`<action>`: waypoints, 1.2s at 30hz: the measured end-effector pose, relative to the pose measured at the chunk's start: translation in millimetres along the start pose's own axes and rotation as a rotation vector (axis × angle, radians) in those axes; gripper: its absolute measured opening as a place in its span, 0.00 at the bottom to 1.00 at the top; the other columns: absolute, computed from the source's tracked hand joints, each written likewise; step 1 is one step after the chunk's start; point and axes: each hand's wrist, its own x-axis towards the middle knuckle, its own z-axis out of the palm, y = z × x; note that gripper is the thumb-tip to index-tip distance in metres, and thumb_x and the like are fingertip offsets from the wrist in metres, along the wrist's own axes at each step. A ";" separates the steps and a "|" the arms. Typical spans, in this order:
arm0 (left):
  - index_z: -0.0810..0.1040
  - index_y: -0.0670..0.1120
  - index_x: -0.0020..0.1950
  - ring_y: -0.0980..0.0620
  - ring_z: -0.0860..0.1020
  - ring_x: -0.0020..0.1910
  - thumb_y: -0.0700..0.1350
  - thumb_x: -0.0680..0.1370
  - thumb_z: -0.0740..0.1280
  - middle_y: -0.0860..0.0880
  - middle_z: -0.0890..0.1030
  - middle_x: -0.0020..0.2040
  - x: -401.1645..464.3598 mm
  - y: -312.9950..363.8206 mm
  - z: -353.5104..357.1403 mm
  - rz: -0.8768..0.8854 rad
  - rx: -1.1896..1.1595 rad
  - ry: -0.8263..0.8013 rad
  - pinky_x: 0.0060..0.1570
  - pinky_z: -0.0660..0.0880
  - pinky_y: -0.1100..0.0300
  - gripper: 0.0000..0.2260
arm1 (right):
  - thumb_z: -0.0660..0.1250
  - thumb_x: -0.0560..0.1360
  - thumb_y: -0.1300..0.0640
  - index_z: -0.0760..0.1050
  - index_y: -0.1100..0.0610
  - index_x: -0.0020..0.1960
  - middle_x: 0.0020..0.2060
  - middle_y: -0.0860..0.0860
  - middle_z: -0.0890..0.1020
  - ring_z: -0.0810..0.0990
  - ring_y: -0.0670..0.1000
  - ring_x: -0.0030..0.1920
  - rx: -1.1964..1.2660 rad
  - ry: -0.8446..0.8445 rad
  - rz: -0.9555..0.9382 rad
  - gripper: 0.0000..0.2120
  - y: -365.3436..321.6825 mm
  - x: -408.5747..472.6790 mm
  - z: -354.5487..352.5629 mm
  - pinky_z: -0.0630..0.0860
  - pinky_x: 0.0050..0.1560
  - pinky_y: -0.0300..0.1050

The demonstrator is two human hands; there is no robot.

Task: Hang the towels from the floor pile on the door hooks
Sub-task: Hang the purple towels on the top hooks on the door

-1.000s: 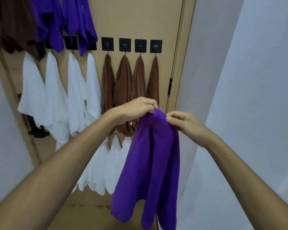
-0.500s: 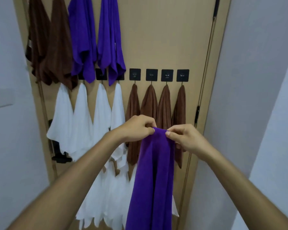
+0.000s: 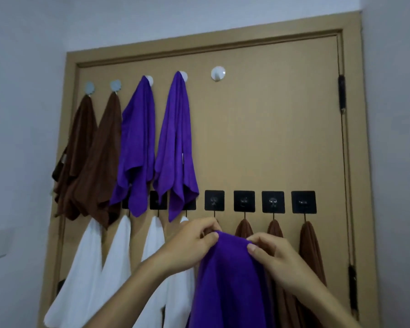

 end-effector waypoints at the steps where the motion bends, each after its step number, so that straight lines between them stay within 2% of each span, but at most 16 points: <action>1: 0.74 0.55 0.39 0.61 0.74 0.35 0.44 0.79 0.60 0.56 0.78 0.35 15.1 -3.0 -4.4 0.027 0.036 0.051 0.37 0.69 0.65 0.10 | 0.59 0.79 0.53 0.78 0.46 0.47 0.43 0.43 0.82 0.79 0.37 0.45 -0.009 0.042 -0.025 0.09 0.2 17.1 -3.0 0.73 0.44 0.31; 4: 0.73 0.53 0.43 0.61 0.70 0.32 0.43 0.79 0.60 0.58 0.73 0.31 54.3 -8.9 -21.5 0.110 0.067 0.178 0.33 0.64 0.68 0.07 | 0.62 0.78 0.53 0.80 0.47 0.46 0.41 0.43 0.83 0.80 0.41 0.43 -0.001 0.158 -0.089 0.08 0.2 64.4 -11.3 0.77 0.45 0.40; 6: 0.70 0.51 0.47 0.62 0.69 0.30 0.42 0.80 0.58 0.59 0.72 0.30 77.2 -10.3 -34.9 0.171 0.076 0.230 0.32 0.64 0.70 0.05 | 0.64 0.77 0.52 0.81 0.48 0.43 0.36 0.42 0.82 0.79 0.41 0.38 -0.025 0.237 -0.138 0.08 -3.0 95.1 -19.9 0.74 0.40 0.36; 9: 0.68 0.49 0.48 0.64 0.70 0.32 0.39 0.80 0.56 0.57 0.71 0.32 112.4 -14.5 -53.5 0.250 0.125 0.287 0.34 0.65 0.73 0.06 | 0.65 0.76 0.51 0.80 0.46 0.38 0.27 0.43 0.79 0.74 0.37 0.26 -0.115 0.319 -0.196 0.09 -12.0 140.8 -34.0 0.64 0.24 0.29; 11: 0.69 0.47 0.47 0.66 0.69 0.33 0.36 0.79 0.55 0.56 0.70 0.34 139.3 -18.6 -65.7 0.289 0.168 0.318 0.35 0.64 0.73 0.08 | 0.66 0.76 0.50 0.80 0.47 0.39 0.25 0.44 0.77 0.73 0.36 0.23 -0.212 0.384 -0.243 0.08 -20.9 172.7 -45.6 0.65 0.23 0.30; 13: 0.71 0.47 0.45 0.68 0.68 0.35 0.34 0.78 0.55 0.56 0.69 0.36 169.4 -22.5 -78.4 0.321 0.216 0.364 0.38 0.63 0.75 0.10 | 0.65 0.76 0.52 0.82 0.49 0.41 0.27 0.42 0.77 0.75 0.36 0.25 -0.303 0.452 -0.305 0.08 -32.5 206.9 -57.4 0.65 0.26 0.30; 14: 0.72 0.47 0.44 0.68 0.68 0.37 0.34 0.78 0.55 0.57 0.69 0.37 185.7 -24.7 -84.9 0.337 0.236 0.398 0.39 0.62 0.76 0.10 | 0.64 0.77 0.52 0.82 0.50 0.44 0.30 0.42 0.78 0.77 0.38 0.30 -0.370 0.488 -0.331 0.08 -38.3 225.0 -62.3 0.67 0.30 0.34; 16: 0.73 0.46 0.45 0.63 0.69 0.40 0.35 0.77 0.55 0.57 0.69 0.38 218.4 -28.5 -98.5 0.354 0.266 0.482 0.39 0.62 0.73 0.10 | 0.61 0.78 0.52 0.81 0.52 0.49 0.39 0.49 0.81 0.79 0.49 0.45 -0.531 0.568 -0.378 0.10 -49.5 260.5 -69.9 0.65 0.39 0.41; 18: 0.74 0.44 0.47 0.56 0.69 0.43 0.36 0.77 0.55 0.58 0.68 0.39 250.1 -31.9 -112.3 0.362 0.294 0.568 0.40 0.59 0.69 0.09 | 0.58 0.79 0.53 0.79 0.53 0.54 0.45 0.55 0.78 0.76 0.56 0.50 -0.589 0.619 -0.418 0.12 -60.2 293.6 -76.1 0.63 0.43 0.41; 21: 0.74 0.44 0.49 0.52 0.69 0.47 0.38 0.78 0.55 0.54 0.70 0.41 296.6 -37.8 -133.9 0.387 0.329 0.658 0.44 0.60 0.66 0.08 | 0.54 0.79 0.57 0.77 0.55 0.57 0.50 0.58 0.74 0.75 0.58 0.52 -0.557 0.690 -0.469 0.14 -76.7 335.8 -85.3 0.66 0.46 0.42; 24: 0.71 0.46 0.49 0.49 0.71 0.51 0.40 0.78 0.55 0.46 0.73 0.52 340.6 -42.5 -152.0 0.424 0.349 0.722 0.51 0.68 0.56 0.07 | 0.53 0.78 0.61 0.71 0.55 0.62 0.53 0.58 0.71 0.75 0.61 0.49 -0.597 0.792 -0.506 0.15 -91.8 368.8 -94.6 0.71 0.48 0.47; 27: 0.71 0.45 0.54 0.45 0.72 0.55 0.41 0.79 0.55 0.44 0.71 0.57 381.2 -44.1 -162.2 0.426 0.348 0.761 0.56 0.71 0.50 0.08 | 0.53 0.77 0.64 0.65 0.56 0.57 0.49 0.57 0.68 0.73 0.62 0.42 -0.716 0.873 -0.494 0.10 -104.9 394.7 -105.1 0.69 0.41 0.50; 30: 0.71 0.45 0.60 0.44 0.71 0.60 0.43 0.80 0.55 0.43 0.70 0.61 417.8 -42.7 -171.4 0.425 0.368 0.798 0.57 0.69 0.51 0.11 | 0.52 0.77 0.64 0.65 0.58 0.54 0.47 0.56 0.65 0.69 0.59 0.39 -0.833 0.934 -0.504 0.07 -120.8 418.2 -120.1 0.65 0.39 0.48; 32: 0.71 0.45 0.62 0.44 0.70 0.62 0.43 0.80 0.55 0.43 0.69 0.62 436.9 -40.1 -181.1 0.420 0.343 0.812 0.57 0.67 0.52 0.12 | 0.53 0.77 0.65 0.66 0.60 0.55 0.49 0.58 0.65 0.68 0.58 0.40 -0.903 0.942 -0.515 0.09 -132.5 431.0 -130.9 0.66 0.40 0.49; 34: 0.72 0.44 0.62 0.43 0.70 0.63 0.42 0.80 0.55 0.42 0.69 0.62 452.2 -37.3 -190.5 0.439 0.324 0.824 0.61 0.68 0.52 0.12 | 0.53 0.76 0.68 0.67 0.60 0.57 0.53 0.61 0.68 0.72 0.61 0.45 -0.967 0.959 -0.509 0.12 -142.6 443.6 -140.2 0.70 0.44 0.51; 36: 0.72 0.44 0.61 0.43 0.70 0.62 0.41 0.80 0.55 0.42 0.69 0.62 463.0 -34.2 -196.4 0.451 0.316 0.837 0.63 0.68 0.51 0.12 | 0.54 0.76 0.68 0.68 0.61 0.58 0.56 0.62 0.68 0.75 0.64 0.49 -0.993 0.979 -0.484 0.13 -150.1 455.4 -147.6 0.71 0.47 0.50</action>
